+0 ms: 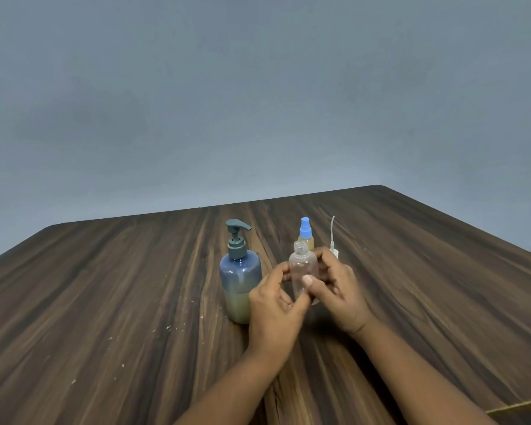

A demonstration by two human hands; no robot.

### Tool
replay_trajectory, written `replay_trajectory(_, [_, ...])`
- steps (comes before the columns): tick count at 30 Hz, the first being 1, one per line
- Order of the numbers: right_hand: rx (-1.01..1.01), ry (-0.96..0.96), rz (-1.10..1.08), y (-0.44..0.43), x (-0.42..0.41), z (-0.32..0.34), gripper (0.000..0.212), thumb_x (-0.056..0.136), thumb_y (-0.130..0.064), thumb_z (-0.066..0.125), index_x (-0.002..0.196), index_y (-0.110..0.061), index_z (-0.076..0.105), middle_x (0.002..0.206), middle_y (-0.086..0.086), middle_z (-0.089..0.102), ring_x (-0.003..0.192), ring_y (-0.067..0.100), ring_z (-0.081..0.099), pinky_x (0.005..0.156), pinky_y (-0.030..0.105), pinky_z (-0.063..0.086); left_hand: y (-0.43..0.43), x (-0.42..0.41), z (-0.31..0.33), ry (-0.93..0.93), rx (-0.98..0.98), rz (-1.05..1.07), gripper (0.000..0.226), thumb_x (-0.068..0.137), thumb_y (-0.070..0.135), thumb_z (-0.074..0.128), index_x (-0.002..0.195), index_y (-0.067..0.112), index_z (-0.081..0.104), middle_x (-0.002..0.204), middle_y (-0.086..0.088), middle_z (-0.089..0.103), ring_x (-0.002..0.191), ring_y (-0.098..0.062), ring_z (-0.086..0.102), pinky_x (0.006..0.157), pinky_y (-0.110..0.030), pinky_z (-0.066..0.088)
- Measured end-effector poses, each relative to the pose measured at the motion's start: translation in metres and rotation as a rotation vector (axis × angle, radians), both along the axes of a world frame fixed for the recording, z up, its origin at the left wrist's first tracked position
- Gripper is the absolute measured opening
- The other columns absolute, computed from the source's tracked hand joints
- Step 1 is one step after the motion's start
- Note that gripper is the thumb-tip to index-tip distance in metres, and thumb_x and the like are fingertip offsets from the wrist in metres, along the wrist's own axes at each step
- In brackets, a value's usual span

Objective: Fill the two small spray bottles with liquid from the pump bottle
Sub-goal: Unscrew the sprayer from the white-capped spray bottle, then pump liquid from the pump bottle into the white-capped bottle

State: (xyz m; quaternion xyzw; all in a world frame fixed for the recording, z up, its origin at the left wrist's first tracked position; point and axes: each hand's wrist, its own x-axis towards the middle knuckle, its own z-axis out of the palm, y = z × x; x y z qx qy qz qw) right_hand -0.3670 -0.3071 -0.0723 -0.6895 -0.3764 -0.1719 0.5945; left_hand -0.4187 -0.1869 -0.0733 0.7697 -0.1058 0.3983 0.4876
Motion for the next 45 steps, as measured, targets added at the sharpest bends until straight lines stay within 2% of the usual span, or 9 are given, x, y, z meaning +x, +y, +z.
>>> replay_trajectory(4, [0.124, 0.001, -0.016, 0.004, -0.001, -0.001, 0.025, 0.082, -0.034, 0.058, 0.101, -0.016, 0.058, 0.084, -0.008, 0.070, 0.074, 0.006, 0.066, 0.066, 0.021, 0.051, 0.005, -0.004, 0.006, -0.116, 0.223, 0.083, 0.039, 0.075, 0.029, 0.065, 0.111, 0.014, 0.063, 0.084, 0.010, 0.064, 0.069, 0.007, 0.056, 0.064, -0.003, 0.041])
replay_trajectory(9, [0.175, -0.092, -0.208, 0.004, 0.006, -0.001, 0.029, 0.081, -0.052, 0.062, 0.104, -0.035, 0.059, 0.090, -0.011, 0.064, 0.079, 0.018, 0.062, 0.070, 0.040, 0.052, 0.020, -0.006, 0.022, -0.507, 0.246, 0.420, 0.051, 0.072, 0.031, 0.061, 0.118, 0.012, 0.050, 0.113, -0.008, 0.043, 0.103, -0.018, 0.046, 0.085, -0.021, 0.042])
replay_trajectory(12, [0.183, -0.073, -0.241, 0.011, 0.002, -0.001, 0.047, 0.072, -0.056, 0.070, 0.112, -0.041, 0.051, 0.105, -0.011, 0.060, 0.094, 0.018, 0.063, 0.076, 0.036, 0.054, 0.041, 0.002, 0.027, -0.384, 0.106, 0.601, 0.072, 0.063, 0.036, 0.064, 0.128, 0.018, 0.036, 0.133, -0.005, 0.027, 0.123, -0.028, 0.032, 0.098, -0.039, 0.033])
replay_trajectory(16, [0.224, -0.060, -0.308, 0.015, 0.001, 0.001, 0.044, 0.067, -0.060, 0.072, 0.101, -0.052, 0.047, 0.100, -0.022, 0.058, 0.091, 0.016, 0.065, 0.071, 0.030, 0.055, 0.064, 0.013, 0.025, -0.169, 0.207, 0.408, 0.107, 0.058, 0.034, 0.077, 0.144, 0.027, 0.014, 0.153, 0.002, 0.005, 0.137, -0.028, 0.027, 0.091, -0.052, 0.048])
replay_trajectory(22, [0.245, -0.095, -0.327, 0.016, 0.001, 0.001, 0.039, 0.071, -0.035, 0.071, 0.106, -0.035, 0.054, 0.103, -0.005, 0.062, 0.090, 0.013, 0.063, 0.068, 0.021, 0.052, 0.057, 0.014, 0.021, -0.129, 0.339, 0.366, 0.109, 0.069, 0.028, 0.079, 0.147, 0.031, 0.003, 0.154, 0.008, 0.010, 0.128, -0.022, 0.043, 0.074, -0.039, 0.055])
replay_trajectory(29, [0.201, -0.143, -0.314, 0.017, -0.005, 0.006, 0.042, 0.076, -0.034, 0.067, 0.114, -0.020, 0.059, 0.107, -0.006, 0.058, 0.095, 0.010, 0.060, 0.068, 0.023, 0.055, 0.044, 0.011, 0.023, -0.112, 0.441, 0.480, 0.106, 0.070, 0.035, 0.079, 0.147, 0.024, 0.007, 0.155, 0.003, 0.010, 0.114, -0.024, 0.039, 0.054, -0.022, 0.041])
replay_trajectory(35, [0.224, -0.116, -0.271, 0.018, -0.008, 0.008, 0.043, 0.077, -0.037, 0.068, 0.116, -0.022, 0.059, 0.110, -0.007, 0.057, 0.095, 0.013, 0.062, 0.061, 0.031, 0.058, 0.044, 0.013, 0.024, -0.184, 0.435, 0.451, 0.112, 0.060, 0.034, 0.087, 0.145, 0.017, 0.016, 0.148, -0.002, 0.023, 0.117, -0.020, 0.041, 0.079, -0.025, 0.042])
replay_trajectory(40, [0.264, -0.098, -0.227, 0.018, -0.009, 0.009, 0.042, 0.078, -0.034, 0.069, 0.118, -0.030, 0.057, 0.110, -0.012, 0.055, 0.097, 0.008, 0.062, 0.067, 0.019, 0.055, 0.044, 0.013, 0.024, -0.169, 0.487, 0.425, 0.123, 0.058, 0.041, 0.087, 0.147, 0.022, 0.004, 0.152, 0.001, 0.017, 0.120, -0.021, 0.048, 0.072, -0.026, 0.048])
replay_trajectory(45, [0.273, -0.129, -0.213, 0.018, -0.008, 0.007, 0.042, 0.079, -0.032, 0.070, 0.118, -0.020, 0.060, 0.111, -0.004, 0.056, 0.099, 0.009, 0.063, 0.068, 0.015, 0.054, 0.042, 0.016, 0.024, -0.185, 0.463, 0.412, 0.111, 0.061, 0.029, 0.087, 0.145, 0.017, 0.016, 0.148, -0.001, 0.021, 0.117, -0.019, 0.051, 0.072, -0.024, 0.048])
